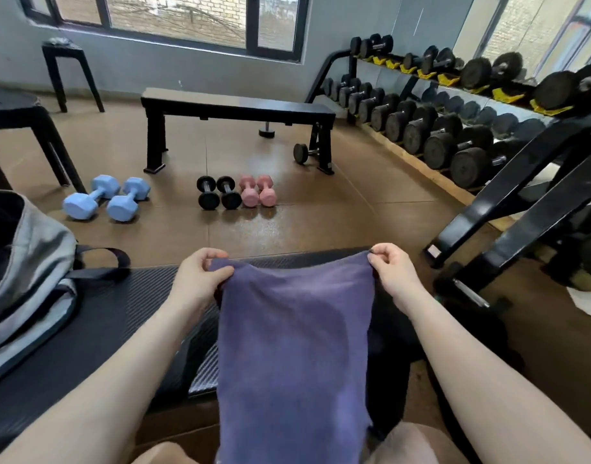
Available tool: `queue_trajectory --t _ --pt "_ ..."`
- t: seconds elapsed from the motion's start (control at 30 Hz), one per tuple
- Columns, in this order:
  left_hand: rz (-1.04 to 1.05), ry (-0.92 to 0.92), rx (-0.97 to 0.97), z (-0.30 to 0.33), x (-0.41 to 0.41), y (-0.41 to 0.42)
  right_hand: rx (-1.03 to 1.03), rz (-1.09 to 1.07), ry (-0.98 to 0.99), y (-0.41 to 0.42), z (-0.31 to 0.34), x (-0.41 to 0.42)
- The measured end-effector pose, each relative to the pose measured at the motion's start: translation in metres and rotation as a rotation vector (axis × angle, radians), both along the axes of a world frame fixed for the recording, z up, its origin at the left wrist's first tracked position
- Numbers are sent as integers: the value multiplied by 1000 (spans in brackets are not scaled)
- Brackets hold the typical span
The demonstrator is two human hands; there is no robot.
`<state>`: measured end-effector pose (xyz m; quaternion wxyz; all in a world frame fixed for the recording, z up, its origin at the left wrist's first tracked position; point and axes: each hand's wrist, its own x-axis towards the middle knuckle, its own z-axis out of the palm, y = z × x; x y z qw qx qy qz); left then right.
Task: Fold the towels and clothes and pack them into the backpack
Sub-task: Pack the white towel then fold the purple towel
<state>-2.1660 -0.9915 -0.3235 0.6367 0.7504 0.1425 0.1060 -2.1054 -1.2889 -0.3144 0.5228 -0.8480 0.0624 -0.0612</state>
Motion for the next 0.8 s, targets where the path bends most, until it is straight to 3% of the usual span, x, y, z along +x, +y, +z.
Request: queue_trajectory --t 0.13,0.37,0.53,0.67,0.8 --pt "92 73 242 -40 20 14 -143 -92 -40 -2 -45 30" --pt "142 167 414 -51 82 11 -195 -45 96 4 -70 107" --pt "204 236 430 -52 123 13 -339 13 79 20 -71 150" --pt "237 220 440 -57 132 9 -197 31 74 30 -70 160" --pt "23 188 676 -68 108 -21 -94 105 37 18 -65 123"
